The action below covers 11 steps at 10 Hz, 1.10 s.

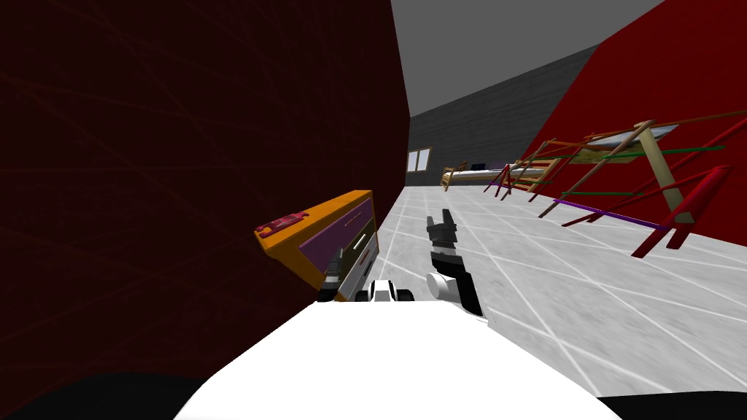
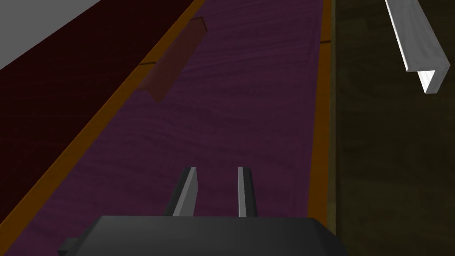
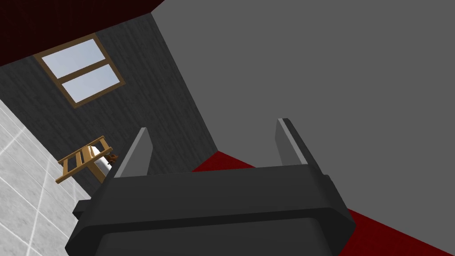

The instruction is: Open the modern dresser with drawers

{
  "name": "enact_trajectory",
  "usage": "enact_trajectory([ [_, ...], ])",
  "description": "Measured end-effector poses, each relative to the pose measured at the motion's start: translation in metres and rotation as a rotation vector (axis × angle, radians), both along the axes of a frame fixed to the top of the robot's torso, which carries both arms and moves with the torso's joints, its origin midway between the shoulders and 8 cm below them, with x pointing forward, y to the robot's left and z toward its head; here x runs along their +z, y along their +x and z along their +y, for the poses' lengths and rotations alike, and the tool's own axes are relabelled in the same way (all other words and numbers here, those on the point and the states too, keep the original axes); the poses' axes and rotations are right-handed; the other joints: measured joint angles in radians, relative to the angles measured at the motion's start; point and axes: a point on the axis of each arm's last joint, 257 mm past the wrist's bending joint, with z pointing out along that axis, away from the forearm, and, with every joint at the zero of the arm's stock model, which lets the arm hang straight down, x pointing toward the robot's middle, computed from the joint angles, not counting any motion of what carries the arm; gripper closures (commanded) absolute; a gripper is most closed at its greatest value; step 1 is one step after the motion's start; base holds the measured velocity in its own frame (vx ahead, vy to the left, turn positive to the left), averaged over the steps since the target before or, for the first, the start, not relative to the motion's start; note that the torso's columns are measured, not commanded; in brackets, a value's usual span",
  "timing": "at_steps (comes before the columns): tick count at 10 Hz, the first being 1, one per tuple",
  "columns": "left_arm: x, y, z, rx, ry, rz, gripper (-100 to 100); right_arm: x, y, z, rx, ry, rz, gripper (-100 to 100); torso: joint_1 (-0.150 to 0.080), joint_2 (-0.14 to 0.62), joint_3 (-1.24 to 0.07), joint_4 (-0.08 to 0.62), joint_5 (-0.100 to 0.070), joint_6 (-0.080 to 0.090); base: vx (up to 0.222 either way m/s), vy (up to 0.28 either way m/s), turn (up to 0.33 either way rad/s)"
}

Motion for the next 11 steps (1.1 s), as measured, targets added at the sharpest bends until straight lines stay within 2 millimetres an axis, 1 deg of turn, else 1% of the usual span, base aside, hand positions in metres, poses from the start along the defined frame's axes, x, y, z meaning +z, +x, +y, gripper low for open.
enact_trajectory([
  [2,-0.017,-0.001,-0.003,0.002,-0.004,0.035,-100,0.0,0.0,0.0,0.0,0.0,0.0,0,-0.003,0.004,0.002,0.002,-0.002,0.001,0.019,-0.004,-0.03],
  [4,-0.029,-0.004,-0.003,0.002,-0.008,0.058,-100,0.0,0.0,0.0,0.0,0.0,0.0,0,-0.004,0.008,0.004,0.004,-0.002,0.0,0.004,0.001,-0.014],
  [5,-0.034,-0.006,-0.003,0.002,-0.009,0.069,-100,0.0,0.0,0.0,0.0,0.0,0.0,0,-0.005,0.01,0.005,0.004,-0.003,-0.001,0.0,0.0,0.0],
  [7,-0.036,-0.005,-0.005,0.003,-0.009,0.071,-100,0.0,0.0,0.0,0.0,0.0,0.0,0,-0.006,0.009,0.005,0.003,-0.002,0.0,0.009,0.0,-0.031],
  [11,-0.062,-0.013,-0.007,0.001,-0.017,0.12,-100,0.0,0.0,0.0,0.0,0.0,0.0,0,-0.006,0.01,0.005,0.005,-0.004,-0.001,0.016,-0.003,-0.024],
])
